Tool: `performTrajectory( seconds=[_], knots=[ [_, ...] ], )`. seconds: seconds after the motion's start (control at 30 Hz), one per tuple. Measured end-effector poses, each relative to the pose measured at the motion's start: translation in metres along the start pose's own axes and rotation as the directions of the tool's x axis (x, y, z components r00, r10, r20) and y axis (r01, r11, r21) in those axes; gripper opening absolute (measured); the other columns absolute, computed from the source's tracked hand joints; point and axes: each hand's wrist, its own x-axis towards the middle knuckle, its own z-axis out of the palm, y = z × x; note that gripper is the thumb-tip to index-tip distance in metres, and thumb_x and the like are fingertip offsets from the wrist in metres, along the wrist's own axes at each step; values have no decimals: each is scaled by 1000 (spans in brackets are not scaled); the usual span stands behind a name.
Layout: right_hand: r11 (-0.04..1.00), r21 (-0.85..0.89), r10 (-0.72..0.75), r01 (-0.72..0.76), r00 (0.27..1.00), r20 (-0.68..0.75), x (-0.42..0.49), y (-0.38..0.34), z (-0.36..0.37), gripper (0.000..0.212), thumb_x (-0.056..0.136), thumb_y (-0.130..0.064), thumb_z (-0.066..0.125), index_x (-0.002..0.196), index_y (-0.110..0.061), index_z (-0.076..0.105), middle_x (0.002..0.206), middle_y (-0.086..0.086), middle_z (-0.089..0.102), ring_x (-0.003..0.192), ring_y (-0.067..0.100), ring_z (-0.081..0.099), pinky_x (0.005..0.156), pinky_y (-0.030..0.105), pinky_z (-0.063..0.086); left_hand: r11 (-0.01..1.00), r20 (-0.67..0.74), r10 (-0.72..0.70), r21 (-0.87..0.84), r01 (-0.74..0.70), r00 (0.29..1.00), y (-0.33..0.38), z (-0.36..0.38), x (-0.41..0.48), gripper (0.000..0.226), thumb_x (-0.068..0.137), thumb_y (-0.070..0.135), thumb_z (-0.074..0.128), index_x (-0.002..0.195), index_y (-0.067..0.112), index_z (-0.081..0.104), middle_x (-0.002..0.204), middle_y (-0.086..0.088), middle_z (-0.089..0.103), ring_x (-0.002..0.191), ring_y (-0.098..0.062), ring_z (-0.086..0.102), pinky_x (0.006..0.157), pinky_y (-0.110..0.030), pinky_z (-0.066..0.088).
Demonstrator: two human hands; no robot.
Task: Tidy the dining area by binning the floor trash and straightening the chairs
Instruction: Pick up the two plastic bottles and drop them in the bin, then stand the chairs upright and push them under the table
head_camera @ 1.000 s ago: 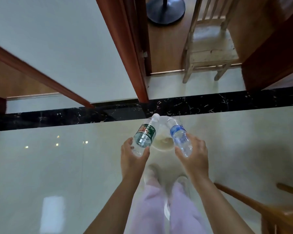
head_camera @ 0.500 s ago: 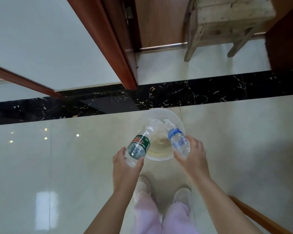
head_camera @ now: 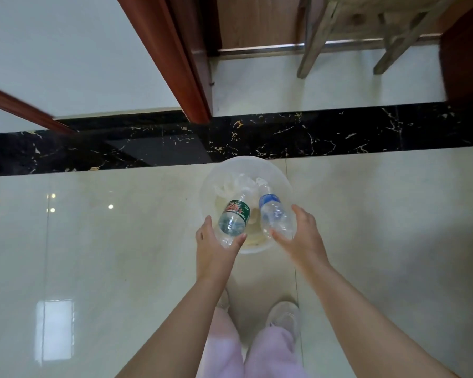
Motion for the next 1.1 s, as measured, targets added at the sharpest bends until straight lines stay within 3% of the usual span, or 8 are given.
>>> performTrajectory(
  seconds=[0.27, 0.43, 0.5, 0.6, 0.67, 0.8, 0.97, 1.1],
  knots=[
    [982, -130, -133, 137, 990, 35, -43, -34, -28, 55, 87, -25, 58, 136, -13, 35, 142, 6, 37, 130, 20, 31, 101, 26, 24, 963, 39, 171, 207, -175, 985, 21, -30, -39, 67, 88, 32, 56, 143, 13, 23, 149, -6, 26, 136, -19, 22, 109, -32, 23],
    [940, -256, -237, 227, 971, -9, -74, -65, -58, 49, 87, -22, 56, 133, -11, 41, 140, 8, 41, 131, 23, 31, 107, 35, 23, 904, 55, 295, 308, -297, 954, 50, -56, -75, 56, 91, 27, 50, 141, 10, 30, 146, -10, 33, 136, -23, 25, 111, -35, 21],
    [914, -314, -289, 258, 956, -55, -89, -78, -70, 47, 81, -16, 63, 126, -6, 50, 131, 15, 51, 123, 30, 42, 102, 42, 30, 873, 41, 346, 352, -338, 937, 62, -70, -90, 53, 90, 29, 47, 137, 7, 37, 141, -12, 41, 133, -27, 31, 110, -37, 23],
    [880, -370, -366, 298, 922, -127, -112, -97, -86, 45, 64, -9, 75, 107, -1, 62, 106, 19, 65, 96, 38, 61, 82, 50, 46, 827, 16, 420, 406, -389, 908, 80, -90, -114, 62, 82, 41, 36, 128, 2, 49, 129, -18, 54, 124, -36, 44, 103, -45, 32],
    [863, -400, -400, 309, 901, -168, -129, -114, -101, 41, 62, -15, 70, 101, -3, 65, 98, 16, 67, 87, 36, 64, 74, 49, 50, 815, -9, 459, 403, -417, 888, 95, -102, -130, 64, 81, 42, 32, 126, 1, 51, 128, -19, 55, 124, -37, 45, 102, -47, 33],
    [860, -406, -425, 310, 875, -233, -163, -144, -132, 41, 63, -21, 60, 100, -6, 66, 99, 13, 68, 89, 34, 64, 74, 48, 51, 852, -39, 443, 330, -407, 896, 131, -131, -162, 57, 83, 34, 40, 130, 3, 47, 133, -15, 51, 127, -33, 40, 107, -45, 31],
    [854, -425, -442, 300, 848, -291, -207, -179, -169, 40, 65, -21, 60, 102, -6, 66, 102, 13, 68, 92, 35, 64, 76, 49, 51, 782, -27, 551, 365, -504, 834, 170, -162, -199, 47, 87, 24, 49, 128, 1, 49, 130, -16, 53, 125, -35, 44, 106, -46, 32],
    [850, -444, -454, 282, 819, -351, -238, -203, -196, 40, 65, -21, 60, 102, -6, 66, 102, 14, 69, 93, 36, 64, 76, 52, 50, 680, 8, 667, 404, -612, 745, 205, -177, -229, 58, 84, 37, 32, 124, 0, 54, 125, -17, 58, 122, -35, 48, 103, -40, 29]
  ],
)
